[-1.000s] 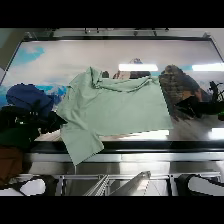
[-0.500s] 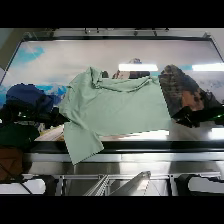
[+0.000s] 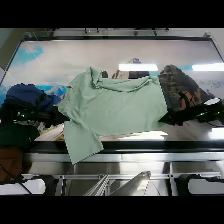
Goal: Fold the shirts.
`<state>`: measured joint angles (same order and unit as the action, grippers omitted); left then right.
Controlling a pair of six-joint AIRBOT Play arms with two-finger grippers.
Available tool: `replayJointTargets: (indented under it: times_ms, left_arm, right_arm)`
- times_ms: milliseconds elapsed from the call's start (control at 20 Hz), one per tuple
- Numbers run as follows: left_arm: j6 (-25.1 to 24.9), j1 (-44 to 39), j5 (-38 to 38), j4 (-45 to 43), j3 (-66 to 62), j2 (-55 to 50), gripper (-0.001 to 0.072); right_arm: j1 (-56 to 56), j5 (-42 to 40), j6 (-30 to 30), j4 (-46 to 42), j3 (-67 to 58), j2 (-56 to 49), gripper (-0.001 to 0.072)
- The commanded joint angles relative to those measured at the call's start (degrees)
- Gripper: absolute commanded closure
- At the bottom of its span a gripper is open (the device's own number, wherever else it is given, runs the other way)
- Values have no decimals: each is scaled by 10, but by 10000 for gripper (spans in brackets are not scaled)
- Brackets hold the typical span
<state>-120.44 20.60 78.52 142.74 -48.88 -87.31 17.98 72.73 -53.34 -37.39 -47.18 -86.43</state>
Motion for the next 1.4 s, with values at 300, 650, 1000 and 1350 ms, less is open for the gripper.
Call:
replayJointTargets:
  times_ms: [300, 650, 1000, 1350]
  left_arm:
    - [-111, 119, 264, 290, -248, 256, 679]
    - [-82, 239, 211, 287, -625, 393, 679]
    - [-43, 59, 211, 201, -614, 250, 680]
    - [-44, -29, 158, 118, -453, 52, 680]
  right_arm:
    - [200, 125, 211, 534, -58, 404, 688]
    - [327, -112, 264, 613, -104, 660, 688]
    - [323, -59, 150, 458, -101, 588, 688]
    - [115, -113, 48, 241, -17, 332, 690]
